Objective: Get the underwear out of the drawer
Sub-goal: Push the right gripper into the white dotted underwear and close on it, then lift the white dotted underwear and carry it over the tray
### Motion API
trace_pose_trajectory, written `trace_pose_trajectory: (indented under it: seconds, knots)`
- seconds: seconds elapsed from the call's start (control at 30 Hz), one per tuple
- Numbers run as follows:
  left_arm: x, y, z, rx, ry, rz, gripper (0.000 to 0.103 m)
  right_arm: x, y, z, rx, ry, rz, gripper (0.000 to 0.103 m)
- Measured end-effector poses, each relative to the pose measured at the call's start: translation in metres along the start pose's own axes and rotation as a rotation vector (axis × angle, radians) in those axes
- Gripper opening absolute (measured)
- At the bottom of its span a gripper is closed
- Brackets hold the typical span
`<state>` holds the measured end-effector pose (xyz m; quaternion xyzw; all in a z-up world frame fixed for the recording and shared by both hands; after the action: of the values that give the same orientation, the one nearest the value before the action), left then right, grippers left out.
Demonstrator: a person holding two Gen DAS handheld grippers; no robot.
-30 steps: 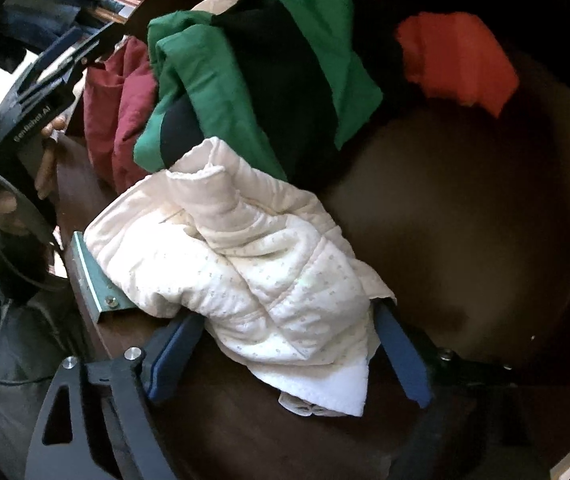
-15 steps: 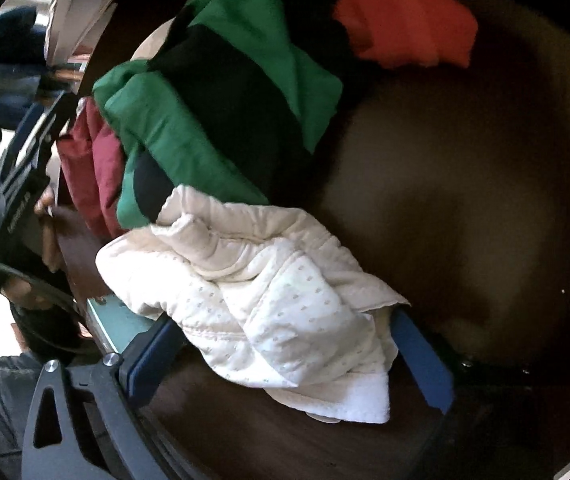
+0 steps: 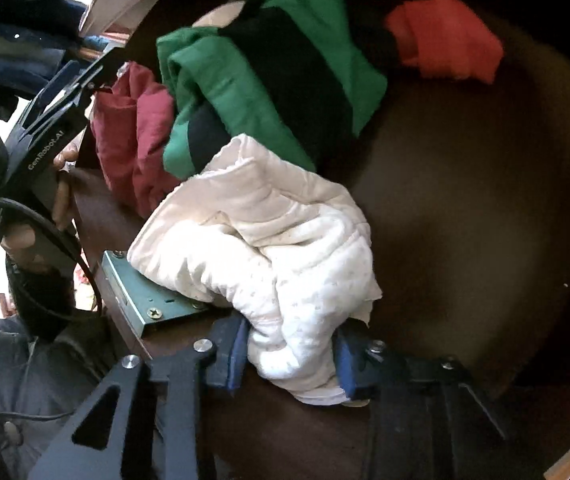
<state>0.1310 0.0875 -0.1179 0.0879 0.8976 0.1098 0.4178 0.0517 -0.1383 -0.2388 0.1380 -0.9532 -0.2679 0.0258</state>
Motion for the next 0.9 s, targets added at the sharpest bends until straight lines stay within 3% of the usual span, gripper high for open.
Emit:
trace_pose_trajectory:
  seconds: [0.2,0.53,0.9]
  knots:
    - [0.001,0.002,-0.002,-0.004,-0.004,-0.012,0.103,0.008,0.024,-0.013,0.045,-0.130,-0.043,0.021]
    - [0.004,-0.001,-0.003,-0.033,-0.013,-0.031,0.103,0.004,0.028,-0.079,0.022,-0.448,0.025,0.020]
    - [0.004,-0.005,-0.003,-0.070,-0.024,0.009,0.103,0.006,0.021,-0.157,-0.020,-0.650,0.039,0.020]
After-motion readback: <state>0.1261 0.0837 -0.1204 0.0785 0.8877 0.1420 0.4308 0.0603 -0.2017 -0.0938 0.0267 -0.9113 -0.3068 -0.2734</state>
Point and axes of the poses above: each gripper's, at about its wrist camera, not at the fingertips, and z roughly the way its jaws point, y to its left, x to its underside, the point moved 8 cm from there along z, roughly the way its jaws point, and after that the axes turned 3 degrees about -x, right-handed, at the moved point
